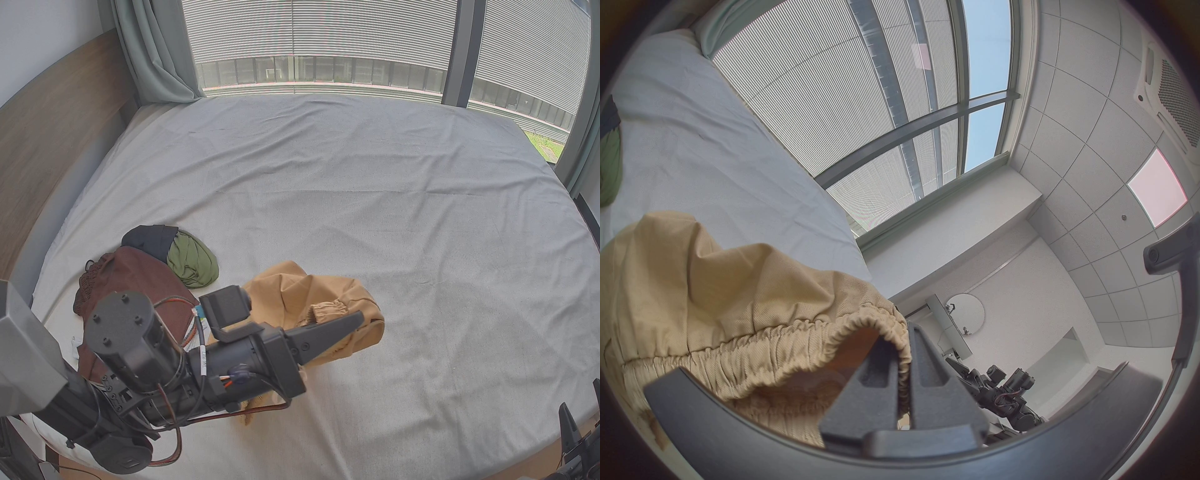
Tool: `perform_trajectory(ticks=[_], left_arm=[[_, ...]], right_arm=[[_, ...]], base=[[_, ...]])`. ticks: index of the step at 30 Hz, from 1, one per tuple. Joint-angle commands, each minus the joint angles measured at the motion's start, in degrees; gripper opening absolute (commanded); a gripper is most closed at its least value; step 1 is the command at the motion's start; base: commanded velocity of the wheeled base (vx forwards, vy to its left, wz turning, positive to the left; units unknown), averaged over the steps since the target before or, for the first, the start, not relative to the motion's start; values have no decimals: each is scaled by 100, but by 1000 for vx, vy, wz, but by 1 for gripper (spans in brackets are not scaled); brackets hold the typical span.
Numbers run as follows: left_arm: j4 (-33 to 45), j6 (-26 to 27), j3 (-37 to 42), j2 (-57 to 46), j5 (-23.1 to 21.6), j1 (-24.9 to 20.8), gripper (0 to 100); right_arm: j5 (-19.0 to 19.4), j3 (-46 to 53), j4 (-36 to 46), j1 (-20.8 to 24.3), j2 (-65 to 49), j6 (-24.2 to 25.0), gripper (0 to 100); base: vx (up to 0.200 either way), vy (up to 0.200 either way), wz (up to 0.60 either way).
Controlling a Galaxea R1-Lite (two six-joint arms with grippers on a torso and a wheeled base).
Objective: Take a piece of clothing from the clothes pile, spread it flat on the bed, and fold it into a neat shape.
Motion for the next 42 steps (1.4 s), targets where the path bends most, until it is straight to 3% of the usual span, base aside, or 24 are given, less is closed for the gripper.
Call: perform_trajectory(ticks=[1,16,33,39,42], left_arm=[[-1,-7,-140,352,-8,-166,0],[-10,-235,-659,809,-43,-755,0],[-10,-894,-2320,247,27,-1572,0],[-1,-1088,-2443,-210,45,-1546,0],[52,-1307,-2170,-518,282,-1282,0]], right_arm=[[4,101,0,2,-93,-2,100],[4,101,0,2,-93,-2,100],[4,101,0,11,-93,-2,100],[4,101,0,11,-93,-2,100],[4,101,0,11,-93,-2,100]], base=[[0,0,0],[0,0,0],[0,0,0],[0,0,0],[0,0,0]])
